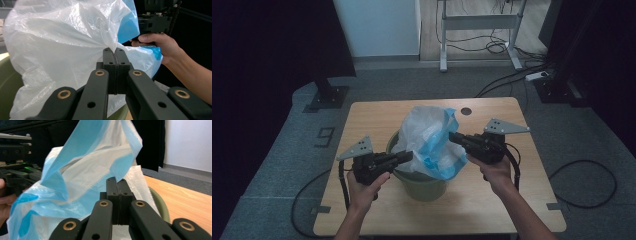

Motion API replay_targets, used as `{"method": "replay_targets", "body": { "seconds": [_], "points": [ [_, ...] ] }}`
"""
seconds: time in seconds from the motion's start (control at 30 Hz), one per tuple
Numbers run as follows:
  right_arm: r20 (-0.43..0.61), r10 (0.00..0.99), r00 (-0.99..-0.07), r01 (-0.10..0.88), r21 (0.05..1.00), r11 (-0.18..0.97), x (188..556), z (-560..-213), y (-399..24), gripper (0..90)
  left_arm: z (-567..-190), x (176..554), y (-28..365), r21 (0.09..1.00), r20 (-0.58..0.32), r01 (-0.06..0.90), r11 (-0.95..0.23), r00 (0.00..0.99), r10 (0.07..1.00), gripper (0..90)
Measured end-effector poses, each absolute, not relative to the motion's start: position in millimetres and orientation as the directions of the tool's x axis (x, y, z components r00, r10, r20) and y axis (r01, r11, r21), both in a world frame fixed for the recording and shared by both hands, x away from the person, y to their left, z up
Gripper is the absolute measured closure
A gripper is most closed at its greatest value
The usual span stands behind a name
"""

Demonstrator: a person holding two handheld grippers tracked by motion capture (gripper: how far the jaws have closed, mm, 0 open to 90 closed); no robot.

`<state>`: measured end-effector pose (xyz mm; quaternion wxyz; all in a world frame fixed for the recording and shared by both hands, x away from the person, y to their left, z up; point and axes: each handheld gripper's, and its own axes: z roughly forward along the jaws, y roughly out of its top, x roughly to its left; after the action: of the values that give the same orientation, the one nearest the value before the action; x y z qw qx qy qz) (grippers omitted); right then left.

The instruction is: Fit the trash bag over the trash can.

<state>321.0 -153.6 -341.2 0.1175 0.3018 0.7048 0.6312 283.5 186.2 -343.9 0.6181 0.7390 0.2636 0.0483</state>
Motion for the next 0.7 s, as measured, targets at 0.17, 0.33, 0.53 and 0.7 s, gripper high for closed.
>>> {"method": "replay_targets", "body": {
  "seconds": [0.17,0.33,0.53,0.7],
  "points": [
    [0.197,0.613,-0.765,0.28,0.959,0.041,323.8,-341.7,-162.1,89.4,-340.8,284.8,198.2,0.94,-0.262,0.332,-0.076,0.847,0.463,89.9],
    [0.181,0.648,-0.74,0.281,0.958,0.054,324.6,-342.3,-173.9,89.4,-340.2,288.4,212.1,0.936,-0.284,0.348,-0.055,0.837,0.467,90.0],
    [0.18,0.682,-0.709,0.284,0.958,0.043,324.6,-341.0,-190.6,89.4,-341.9,289.8,217.7,0.933,-0.296,0.357,-0.047,0.832,0.469,90.0],
    [0.165,0.701,-0.694,0.268,0.963,0.038,320.0,-334.2,-204.2,89.5,-338.1,291.6,220.9,0.934,-0.296,0.356,-0.041,0.831,0.471,90.0]
  ]
}}
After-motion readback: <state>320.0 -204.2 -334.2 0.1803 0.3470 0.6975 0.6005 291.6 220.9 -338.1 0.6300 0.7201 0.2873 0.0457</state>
